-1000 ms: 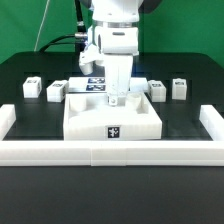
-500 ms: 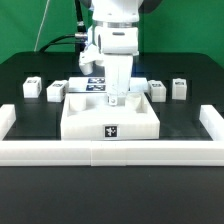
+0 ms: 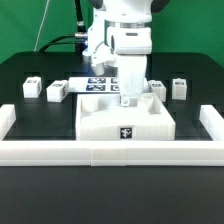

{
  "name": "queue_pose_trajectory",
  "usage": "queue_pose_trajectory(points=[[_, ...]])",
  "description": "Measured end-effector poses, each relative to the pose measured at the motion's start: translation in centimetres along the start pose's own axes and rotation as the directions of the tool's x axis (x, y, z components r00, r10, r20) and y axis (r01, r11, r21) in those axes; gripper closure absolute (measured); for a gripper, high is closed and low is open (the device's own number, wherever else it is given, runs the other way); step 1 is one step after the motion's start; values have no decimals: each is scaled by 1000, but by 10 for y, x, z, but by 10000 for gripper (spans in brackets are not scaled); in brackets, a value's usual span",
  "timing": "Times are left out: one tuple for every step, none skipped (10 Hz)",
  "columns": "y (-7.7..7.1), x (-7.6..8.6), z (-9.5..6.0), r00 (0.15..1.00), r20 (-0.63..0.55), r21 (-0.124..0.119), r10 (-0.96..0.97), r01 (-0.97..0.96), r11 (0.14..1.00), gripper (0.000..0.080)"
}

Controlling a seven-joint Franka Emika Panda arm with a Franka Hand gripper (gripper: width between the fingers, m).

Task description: Assemble one leg

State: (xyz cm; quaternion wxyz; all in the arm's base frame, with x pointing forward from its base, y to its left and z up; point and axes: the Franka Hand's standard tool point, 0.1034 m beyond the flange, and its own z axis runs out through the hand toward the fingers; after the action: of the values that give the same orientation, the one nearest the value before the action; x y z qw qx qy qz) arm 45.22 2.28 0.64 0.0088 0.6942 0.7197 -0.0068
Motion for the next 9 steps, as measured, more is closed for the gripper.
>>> queue_pose_trajectory(points=[[5, 12, 0, 1000, -5, -7, 7, -7, 1000, 741], [9, 23, -1, 1000, -10, -12, 15, -15, 1000, 741], [15, 34, -1, 1000, -13, -21, 27, -27, 999, 741], [21, 43, -2, 999, -16, -28, 37, -37, 999, 741], [26, 53, -2, 999, -18, -35, 32, -33, 999, 741], [28, 59, -2, 1000, -20, -39, 21, -22, 999, 741], [28, 58, -2, 1000, -22, -42, 23, -24, 999, 741], [28, 57, -2, 999, -21, -42, 23, -24, 999, 741], [28, 57, -2, 999, -21, -42, 23, -24, 999, 741]])
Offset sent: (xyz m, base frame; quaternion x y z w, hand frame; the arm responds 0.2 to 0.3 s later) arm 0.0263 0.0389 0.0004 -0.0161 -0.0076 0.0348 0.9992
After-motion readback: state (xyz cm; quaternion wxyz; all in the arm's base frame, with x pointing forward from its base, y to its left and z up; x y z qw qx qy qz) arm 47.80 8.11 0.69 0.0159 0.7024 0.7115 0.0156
